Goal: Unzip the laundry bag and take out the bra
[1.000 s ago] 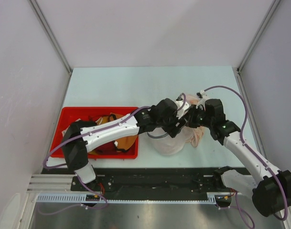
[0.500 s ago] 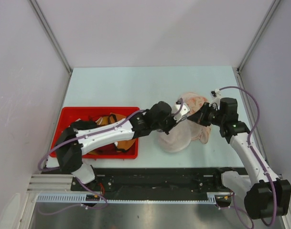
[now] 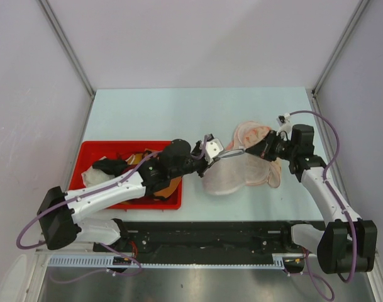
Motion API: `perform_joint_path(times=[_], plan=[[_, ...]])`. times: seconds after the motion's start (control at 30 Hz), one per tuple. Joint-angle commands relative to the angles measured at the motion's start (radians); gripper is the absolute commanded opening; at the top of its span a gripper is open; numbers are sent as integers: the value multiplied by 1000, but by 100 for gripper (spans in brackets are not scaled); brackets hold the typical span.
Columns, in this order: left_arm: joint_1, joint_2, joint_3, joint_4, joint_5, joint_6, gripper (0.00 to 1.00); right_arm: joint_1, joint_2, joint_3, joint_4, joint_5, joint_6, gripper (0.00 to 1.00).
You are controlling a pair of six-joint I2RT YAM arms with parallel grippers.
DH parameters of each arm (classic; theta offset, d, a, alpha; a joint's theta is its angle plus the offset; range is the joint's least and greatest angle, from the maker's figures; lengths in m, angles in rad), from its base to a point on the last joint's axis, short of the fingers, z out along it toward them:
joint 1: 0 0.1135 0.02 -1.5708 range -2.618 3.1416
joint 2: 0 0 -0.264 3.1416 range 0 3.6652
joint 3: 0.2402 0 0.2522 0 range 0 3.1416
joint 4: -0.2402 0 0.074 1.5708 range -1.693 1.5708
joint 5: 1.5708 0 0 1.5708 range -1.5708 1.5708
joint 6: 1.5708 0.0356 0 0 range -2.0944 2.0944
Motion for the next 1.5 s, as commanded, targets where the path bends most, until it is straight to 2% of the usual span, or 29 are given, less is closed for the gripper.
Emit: perform_joint_path(times=[0.0,0.23,0.4,0.47,0.5,0.57,0.73,0.87,1.03,1.17,1.27,1.4,1.47], plan=[[36,-118,-30,169,34,23,0,-32,28,-2,69,177,-17,0],[88,-163,-82,228,77,-35,0,-69,66,-29,86,203,19,0],[96,-137,-67,186,72,-116,0,-46,33,-31,64,228,29,2],[95,-79,23,69,75,-168,0,-44,-16,-29,55,229,37,29],[93,-25,53,13,74,-188,0,-43,-36,-28,49,234,46,57],[92,27,127,-17,40,-241,0,-43,-93,-20,14,258,49,76],[89,156,314,-256,-104,-333,1,-43,-181,-15,-83,294,43,79],[84,138,265,-207,-107,-366,0,-14,-236,-17,-147,291,59,80],[72,120,224,-134,-127,-370,0,25,-250,-5,-149,284,101,82],[70,144,251,-143,-150,-385,0,216,-245,69,-238,531,88,87],[70,182,302,-182,-165,-374,0,258,-228,78,-241,585,98,87],[70,242,401,-317,-195,-360,1,302,-231,92,-296,662,70,86],[72,236,383,-293,-201,-357,0,322,-254,101,-328,673,45,82]])
